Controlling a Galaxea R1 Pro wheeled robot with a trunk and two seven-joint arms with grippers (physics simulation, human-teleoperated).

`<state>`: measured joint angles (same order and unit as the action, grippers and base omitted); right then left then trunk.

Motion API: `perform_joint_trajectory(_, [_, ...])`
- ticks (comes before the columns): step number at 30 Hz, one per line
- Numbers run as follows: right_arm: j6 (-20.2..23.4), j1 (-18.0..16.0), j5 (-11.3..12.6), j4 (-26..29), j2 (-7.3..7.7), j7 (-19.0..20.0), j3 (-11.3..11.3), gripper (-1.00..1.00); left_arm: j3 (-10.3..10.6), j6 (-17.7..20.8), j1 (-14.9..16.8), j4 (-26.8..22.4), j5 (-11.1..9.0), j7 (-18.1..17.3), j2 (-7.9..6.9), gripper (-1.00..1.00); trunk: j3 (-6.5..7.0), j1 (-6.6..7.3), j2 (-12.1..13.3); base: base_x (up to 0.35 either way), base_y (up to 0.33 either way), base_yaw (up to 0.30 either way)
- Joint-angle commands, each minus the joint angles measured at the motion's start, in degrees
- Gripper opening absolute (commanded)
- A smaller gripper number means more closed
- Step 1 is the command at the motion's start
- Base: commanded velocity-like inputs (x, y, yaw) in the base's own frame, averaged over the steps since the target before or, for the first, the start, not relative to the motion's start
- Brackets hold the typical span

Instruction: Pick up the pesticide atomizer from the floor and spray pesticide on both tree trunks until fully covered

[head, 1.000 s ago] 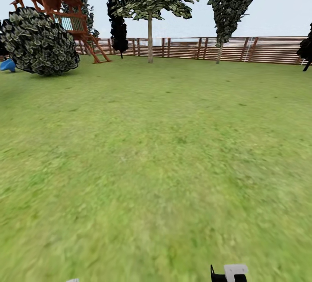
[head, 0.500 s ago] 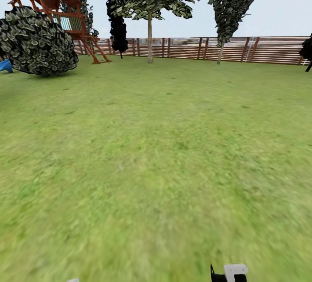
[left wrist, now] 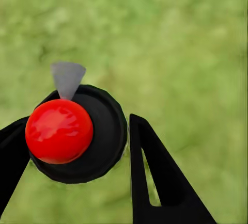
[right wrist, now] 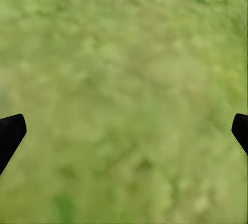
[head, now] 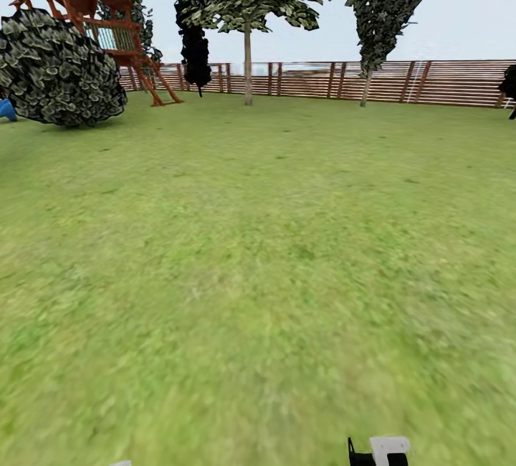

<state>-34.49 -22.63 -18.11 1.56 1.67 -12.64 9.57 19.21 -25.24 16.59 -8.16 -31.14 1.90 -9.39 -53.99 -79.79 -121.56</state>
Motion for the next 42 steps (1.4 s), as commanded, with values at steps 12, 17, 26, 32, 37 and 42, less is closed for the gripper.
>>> perform_joint_trajectory(12, [-0.14,-0.02,-0.61,-0.07,0.0,-0.28,0.37,1.0,0.47,-0.16,0.02,-0.01,-0.33,0.21,-0.1,-1.0,-0.05,-0.03,-0.02,0.339,0.0,0.0])
perform_joint_trajectory(17, [-0.14,-0.03,-0.61,-0.07,0.0,-0.28,0.37,1.0,0.47,-0.16,0.02,-0.01,-0.33,0.21,-0.1,-1.0,-0.05,-0.03,-0.02,0.339,0.0,0.0])
perform_joint_trajectory(26, [-0.14,-0.03,-0.63,-0.07,0.0,-0.28,0.37,1.0,0.47,-0.16,0.02,-0.01,-0.33,0.21,-0.1,-1.0,-0.05,-0.03,-0.02,0.339,0.0,0.0])
perform_joint_trajectory(32, [-0.14,-0.04,-0.62,-0.07,0.0,-0.28,0.37,1.0,0.47,-0.16,0.02,-0.01,-0.33,0.21,-0.1,-1.0,-0.05,-0.03,-0.02,0.339,0.0,0.0])
perform_joint_trajectory(37, [-0.14,-0.02,-0.61,-0.07,0.0,-0.28,0.37,1.0,0.47,-0.16,0.02,-0.01,-0.33,0.21,-0.1,-1.0,-0.05,-0.03,-0.02,0.339,0.0,0.0])
perform_joint_trajectory(42, [-0.14,-0.04,-0.62,-0.07,0.0,-0.28,0.37,1.0,0.47,-0.16,0.02,-0.01,-0.33,0.21,-0.1,-1.0,-0.05,-0.03,-0.02,0.339,0.0,0.0])
